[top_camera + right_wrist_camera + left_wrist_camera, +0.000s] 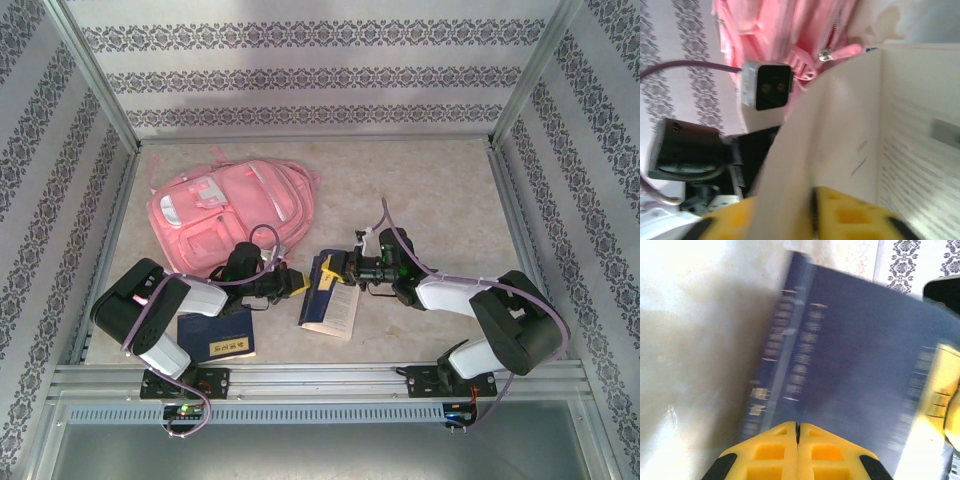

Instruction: Pack books, pencil case, and school supplies into a backpack

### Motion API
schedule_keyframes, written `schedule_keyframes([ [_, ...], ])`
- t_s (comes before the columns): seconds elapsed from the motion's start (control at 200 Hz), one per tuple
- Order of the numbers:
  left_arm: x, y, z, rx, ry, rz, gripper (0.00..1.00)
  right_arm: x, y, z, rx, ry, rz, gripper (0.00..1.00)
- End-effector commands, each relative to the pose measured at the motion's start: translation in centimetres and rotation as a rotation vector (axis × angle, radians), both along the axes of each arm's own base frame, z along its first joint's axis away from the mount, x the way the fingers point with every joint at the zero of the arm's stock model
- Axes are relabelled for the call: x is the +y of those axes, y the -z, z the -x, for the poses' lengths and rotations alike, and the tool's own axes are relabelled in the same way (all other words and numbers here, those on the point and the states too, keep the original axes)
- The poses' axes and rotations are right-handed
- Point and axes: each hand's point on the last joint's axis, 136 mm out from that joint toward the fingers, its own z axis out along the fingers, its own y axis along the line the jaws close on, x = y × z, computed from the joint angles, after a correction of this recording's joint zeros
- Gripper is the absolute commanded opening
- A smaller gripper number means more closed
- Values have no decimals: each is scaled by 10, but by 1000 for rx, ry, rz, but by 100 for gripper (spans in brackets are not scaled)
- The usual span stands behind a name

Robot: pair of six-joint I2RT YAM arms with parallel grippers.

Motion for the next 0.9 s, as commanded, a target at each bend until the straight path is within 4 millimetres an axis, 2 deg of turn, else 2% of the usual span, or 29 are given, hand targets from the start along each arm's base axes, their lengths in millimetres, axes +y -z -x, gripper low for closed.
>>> schedule_keyframes([
  [0.0, -2, 5, 3, 1, 24, -32, 0, -16, 22, 8, -53, -18, 139, 45],
  [0.085, -2, 8, 3, 4, 26, -42, 0, -36, 42, 13, -62, -8, 301, 58],
  [0.215, 3, 18, 4, 16, 27, -106, 9, -64, 60, 20, -74, -1, 496, 63],
  [0.285, 11, 25, 4, 19, 21, -175, 19, -74, 67, 24, -62, -11, 564, 63],
  [0.375, 23, 31, 5, 12, 11, -272, 38, -83, 75, 28, -58, -24, 633, 64],
  [0.45, 32, 33, 5, 1, 7, -345, 48, -87, 80, 32, -53, -37, 665, 63],
  [0.58, 37, 40, 8, 12, 15, -400, 56, -72, 86, 37, -33, -75, 606, 58],
  [0.73, 27, 53, 13, 45, 62, -409, 57, -60, 94, 37, -26, -107, 623, 48],
  [0.894, 15, 66, 21, 82, 116, -421, 59, -54, 106, 35, 11, -100, 606, 21],
])
